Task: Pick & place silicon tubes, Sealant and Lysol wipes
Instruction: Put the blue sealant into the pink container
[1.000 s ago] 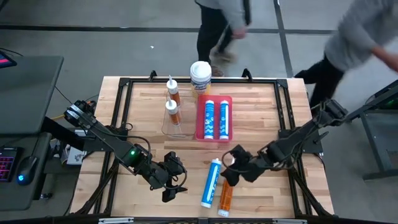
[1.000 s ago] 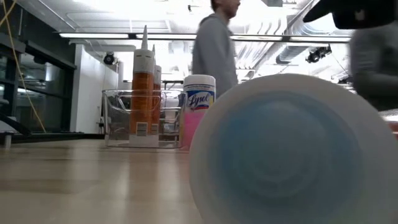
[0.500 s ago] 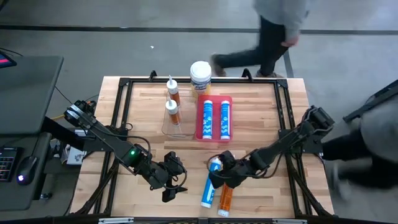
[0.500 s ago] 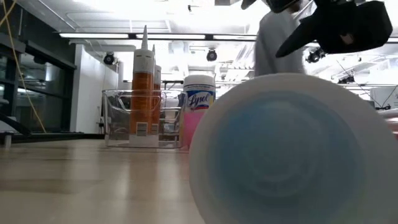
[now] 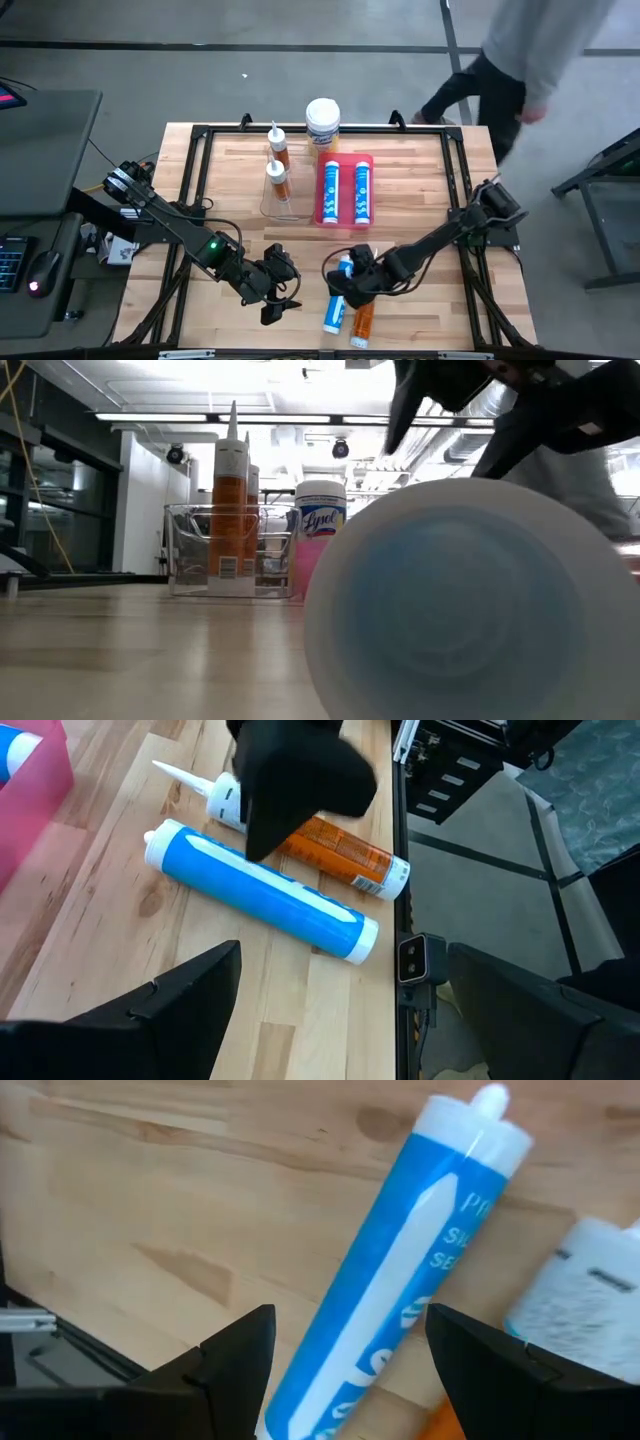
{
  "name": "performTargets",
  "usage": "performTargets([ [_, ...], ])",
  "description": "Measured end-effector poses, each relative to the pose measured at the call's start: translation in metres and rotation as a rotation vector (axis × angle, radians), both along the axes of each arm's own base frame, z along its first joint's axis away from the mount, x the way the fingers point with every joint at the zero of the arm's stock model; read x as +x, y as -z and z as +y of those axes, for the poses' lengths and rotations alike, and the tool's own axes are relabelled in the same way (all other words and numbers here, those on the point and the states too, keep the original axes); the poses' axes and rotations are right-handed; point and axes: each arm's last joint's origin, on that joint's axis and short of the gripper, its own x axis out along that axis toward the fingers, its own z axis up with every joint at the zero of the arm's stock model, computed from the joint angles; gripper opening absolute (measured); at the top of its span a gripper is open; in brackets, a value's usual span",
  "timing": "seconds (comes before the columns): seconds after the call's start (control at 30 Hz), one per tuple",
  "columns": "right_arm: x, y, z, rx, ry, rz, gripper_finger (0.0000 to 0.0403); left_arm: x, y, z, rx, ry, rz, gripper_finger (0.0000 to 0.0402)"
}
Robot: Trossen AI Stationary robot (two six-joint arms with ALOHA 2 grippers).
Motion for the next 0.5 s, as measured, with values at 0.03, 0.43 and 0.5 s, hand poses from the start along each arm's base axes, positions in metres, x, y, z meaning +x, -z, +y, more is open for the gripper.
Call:
performTargets([
  [0.03, 0.003, 0.001, 0.001, 0.011, 0.004, 0.006, 0.0255, 0.000, 0.000, 0.000, 0.000, 0.000, 0.000, 0.0346],
  [0.43, 0.019, 0.014, 0.004, 0.091, 0.072, 0.151, 0.0256, 0.000, 0.000, 0.000, 0.000, 0.000, 0.000, 0.0346],
  [0.5, 0.023, 0.018, 0.005, 0.106, 0.077, 0.162, 0.0256, 0.000, 0.000, 0.000, 0.000, 0.000, 0.000, 0.0346],
])
